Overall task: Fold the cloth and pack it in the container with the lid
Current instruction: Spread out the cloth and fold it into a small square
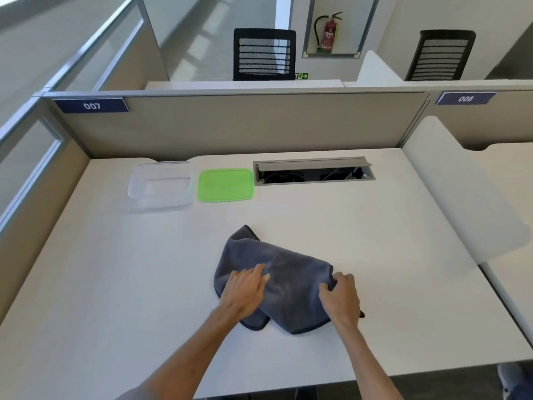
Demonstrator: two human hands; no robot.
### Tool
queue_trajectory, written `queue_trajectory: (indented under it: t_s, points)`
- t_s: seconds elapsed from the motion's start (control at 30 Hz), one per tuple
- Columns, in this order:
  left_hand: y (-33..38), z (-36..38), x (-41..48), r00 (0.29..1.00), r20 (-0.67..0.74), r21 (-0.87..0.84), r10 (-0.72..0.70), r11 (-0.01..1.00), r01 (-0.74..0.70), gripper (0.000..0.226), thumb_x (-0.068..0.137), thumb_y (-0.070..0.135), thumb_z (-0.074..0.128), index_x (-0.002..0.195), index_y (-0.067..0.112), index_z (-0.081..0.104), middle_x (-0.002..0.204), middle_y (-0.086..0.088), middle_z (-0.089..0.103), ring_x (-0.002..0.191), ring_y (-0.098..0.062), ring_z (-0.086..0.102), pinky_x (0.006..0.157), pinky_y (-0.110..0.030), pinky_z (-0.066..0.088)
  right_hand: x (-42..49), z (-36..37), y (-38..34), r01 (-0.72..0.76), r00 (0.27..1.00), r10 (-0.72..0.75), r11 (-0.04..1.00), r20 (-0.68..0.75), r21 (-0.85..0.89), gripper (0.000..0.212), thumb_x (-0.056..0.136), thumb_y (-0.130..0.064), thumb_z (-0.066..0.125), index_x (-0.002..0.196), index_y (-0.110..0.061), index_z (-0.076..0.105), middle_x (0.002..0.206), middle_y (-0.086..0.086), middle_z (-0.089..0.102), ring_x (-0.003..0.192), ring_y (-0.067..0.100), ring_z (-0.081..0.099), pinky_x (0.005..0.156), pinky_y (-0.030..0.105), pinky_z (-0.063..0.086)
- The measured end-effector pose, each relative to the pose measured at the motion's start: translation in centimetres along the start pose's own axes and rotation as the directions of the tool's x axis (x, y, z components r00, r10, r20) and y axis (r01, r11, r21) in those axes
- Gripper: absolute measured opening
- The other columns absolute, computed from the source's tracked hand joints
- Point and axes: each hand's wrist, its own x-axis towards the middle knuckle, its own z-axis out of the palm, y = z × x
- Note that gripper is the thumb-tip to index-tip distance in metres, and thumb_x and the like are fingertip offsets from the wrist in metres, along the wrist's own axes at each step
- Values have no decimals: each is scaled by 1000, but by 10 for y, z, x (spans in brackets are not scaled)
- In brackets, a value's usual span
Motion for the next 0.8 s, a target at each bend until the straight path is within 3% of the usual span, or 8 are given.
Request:
queue_trajectory:
  t_s: [0.1, 0.2, 0.3, 0.43, 0.5, 0.57, 0.7, 0.8]
  points:
    - [11, -18, 12, 1000, 2, -177, 2, 984, -2, 60, 110, 58, 28, 163, 33, 41, 150, 2, 67, 128, -22, 66, 110, -50, 53, 2, -17, -30, 116, 988, -128, 985, 86, 127, 8, 95, -24, 65, 97, -20, 58, 98, -6, 64, 85, 22, 64, 72, 36, 48]
    - [33, -47, 27, 985, -15, -275, 172, 946, -169, 71, 106, 33, 52, 171, 42, 25, 163, 6, 55, 145, -20, 54, 116, -46, 49, 0, -40, -60, 249, 937, -297, 938, 186, 242, 25, 90, -14, 65, 78, -25, 45, 71, -11, 53, 66, 13, 47, 64, 34, 41]
    - [65, -85, 43, 934, -12, -427, 357, 843, -328, 90, 91, 2, 53, 170, 40, 35, 170, 10, 51, 156, -13, 47, 126, -46, 42, -5, -68, -87, 315, 882, -392, 903, 261, 294, 29, 88, -12, 64, 75, -29, 44, 67, -16, 53, 65, 8, 47, 66, 32, 43]
    - [100, -131, 51, 889, 83, -732, 450, 633, -252, 68, 91, 1, 43, 153, 19, 64, 147, -6, 72, 143, -20, 64, 123, -46, 48, -6, -103, -115, 415, 830, -492, 859, 262, 300, 14, 87, -20, 67, 83, -31, 59, 81, -16, 70, 81, 11, 69, 81, 42, 60]
    - [109, -149, 50, 896, 54, -721, 440, 638, -270, 62, 91, 8, 40, 145, 15, 71, 140, -3, 76, 131, -14, 69, 109, -30, 51, -8, -120, -126, 465, 796, -538, 836, 275, 291, 15, 98, -20, 71, 97, -35, 70, 94, -15, 78, 93, 9, 75, 87, 37, 62]
    - [110, -161, 51, 909, 21, -702, 417, 653, -284, 60, 89, 11, 40, 139, 17, 74, 134, -2, 78, 121, -14, 70, 101, -29, 50, -12, -136, -136, 500, 766, -570, 819, 296, 282, 17, 104, -21, 70, 109, -37, 75, 104, -15, 80, 102, 9, 76, 94, 34, 61]
    - [107, -184, 53, 882, 5, -720, 471, 614, -323, 55, 89, 14, 42, 134, 11, 73, 132, -8, 78, 129, -31, 68, 117, -52, 48, -21, -167, -155, 574, 734, -640, 763, 226, 298, 17, 104, -22, 71, 115, -33, 79, 111, -17, 81, 110, 10, 74, 99, 37, 60]
    - [103, -207, 49, 897, -30, -724, 441, 609, -323, 54, 86, 15, 45, 132, 8, 73, 123, -1, 80, 121, -19, 69, 113, -36, 47, -25, -191, -169, 631, 718, -677, 731, 163, 260, 11, 103, -21, 72, 106, -30, 78, 100, -13, 80, 101, 14, 74, 94, 48, 60]
